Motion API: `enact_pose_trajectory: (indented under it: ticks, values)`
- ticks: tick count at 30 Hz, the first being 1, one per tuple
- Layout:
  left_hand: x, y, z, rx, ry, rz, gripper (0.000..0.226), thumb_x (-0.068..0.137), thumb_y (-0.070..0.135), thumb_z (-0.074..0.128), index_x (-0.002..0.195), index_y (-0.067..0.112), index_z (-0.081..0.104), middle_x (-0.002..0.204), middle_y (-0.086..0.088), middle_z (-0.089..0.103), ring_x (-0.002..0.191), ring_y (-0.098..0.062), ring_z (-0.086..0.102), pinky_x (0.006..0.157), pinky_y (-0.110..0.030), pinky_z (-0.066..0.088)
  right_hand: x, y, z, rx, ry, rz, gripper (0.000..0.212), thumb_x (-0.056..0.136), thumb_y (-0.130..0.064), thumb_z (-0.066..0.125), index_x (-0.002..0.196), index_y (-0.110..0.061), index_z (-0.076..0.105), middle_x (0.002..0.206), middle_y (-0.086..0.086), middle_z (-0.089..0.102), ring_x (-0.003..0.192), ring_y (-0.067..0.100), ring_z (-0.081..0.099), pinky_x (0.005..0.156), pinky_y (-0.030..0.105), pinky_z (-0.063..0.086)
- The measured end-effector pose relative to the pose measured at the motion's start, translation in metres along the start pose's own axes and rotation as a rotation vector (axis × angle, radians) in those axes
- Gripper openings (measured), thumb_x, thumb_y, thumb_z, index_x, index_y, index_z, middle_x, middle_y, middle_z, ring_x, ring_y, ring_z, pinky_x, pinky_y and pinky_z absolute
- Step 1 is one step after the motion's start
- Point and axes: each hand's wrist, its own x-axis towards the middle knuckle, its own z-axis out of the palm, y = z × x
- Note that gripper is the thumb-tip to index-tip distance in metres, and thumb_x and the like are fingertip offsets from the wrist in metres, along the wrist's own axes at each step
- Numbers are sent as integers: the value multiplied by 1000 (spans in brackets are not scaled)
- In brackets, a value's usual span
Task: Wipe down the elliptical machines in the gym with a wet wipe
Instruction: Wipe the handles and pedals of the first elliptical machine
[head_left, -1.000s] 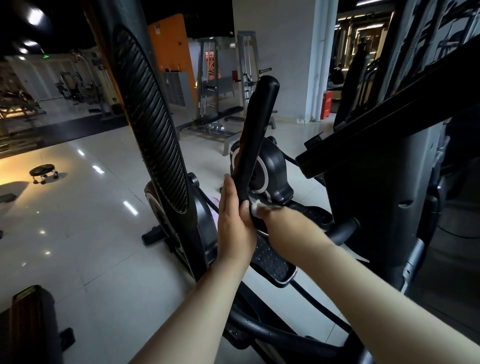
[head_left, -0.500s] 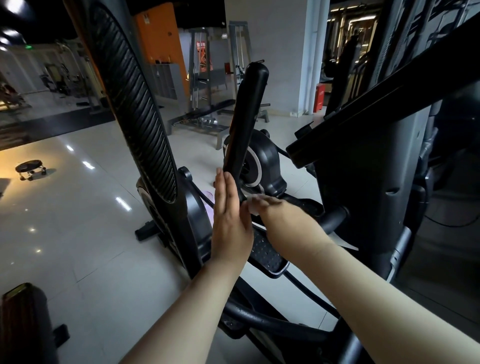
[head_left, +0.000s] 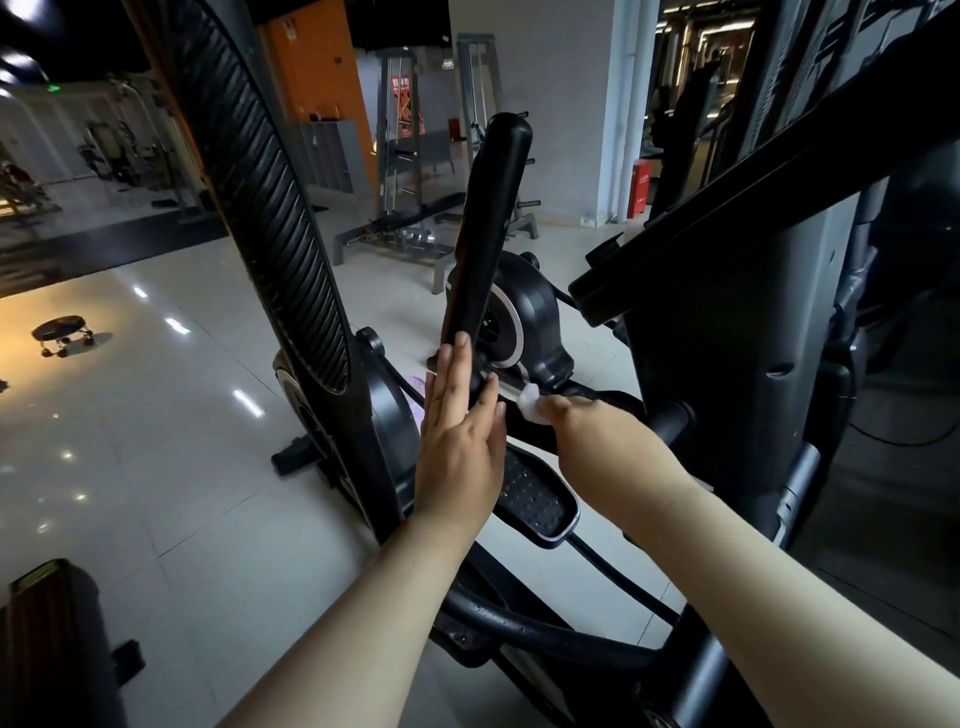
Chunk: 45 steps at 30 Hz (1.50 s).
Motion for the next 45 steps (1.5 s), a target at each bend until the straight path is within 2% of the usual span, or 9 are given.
enact_pose_trajectory:
  ticks: [5,10,15,21,26,32,36,41,45]
  values:
    - [1,5,1,-13,-65,46,37,102,10,44,131,-3,63,160,-9,40,156,-28,19,126,-53,18,-1,-6,10,99,33,-127,65,94,3,50,155,-17,38,157,3,43,141,18,46,114,28,38]
    - [4,5,-2,1,-126,58,44,104,21,36,131,1,64,152,-7,51,154,-26,26,128,-45,9,-6,1,3,-4,64,59,48,95,0,44,139,-16,51,129,6,63,111,24,64,88,31,51]
    - [3,3,-9,11,-178,75,45,102,21,35,136,4,59,146,-4,56,153,-24,25,129,-38,2,-11,-16,10,62,50,-71,67,94,5,42,158,-15,32,161,5,37,144,24,41,112,29,36]
    - [4,11,-8,0,-152,17,46,105,24,33,132,2,64,137,-7,62,151,-27,29,128,-34,-1,-20,-1,-5,-125,50,129,46,95,0,42,138,-14,50,121,9,64,103,30,65,73,31,43]
    - [3,12,-5,3,-158,9,40,101,18,38,128,2,63,133,-7,63,151,-31,30,128,-33,-4,-23,-15,6,36,46,-69,66,95,10,38,156,-14,36,162,7,35,148,21,35,117,22,23]
    - [4,15,-5,3,-139,-9,37,104,16,41,129,2,64,134,-7,63,152,-30,28,127,-32,-6,-29,-3,-1,-92,74,150,50,94,3,40,141,-11,48,133,10,60,112,31,61,74,31,40]
    - [1,22,-2,-13,-166,-22,43,98,15,37,129,1,63,134,-8,63,150,-33,31,126,-30,-8,-30,-11,7,30,65,-75,68,94,8,38,158,-14,31,163,7,33,148,24,34,115,16,18]
    - [-2,25,-2,-17,-153,-26,46,104,23,33,134,3,62,137,-9,62,150,-30,32,127,-31,-4,-41,15,-3,-35,100,66,64,91,7,40,150,-17,44,152,2,49,135,25,47,94,30,44]
    - [-4,32,0,-35,-205,-36,51,102,25,28,135,3,61,139,-8,61,151,-29,31,127,-32,-3,-39,12,5,24,110,-62,69,90,11,37,155,-10,38,161,9,37,149,23,33,120,22,16]
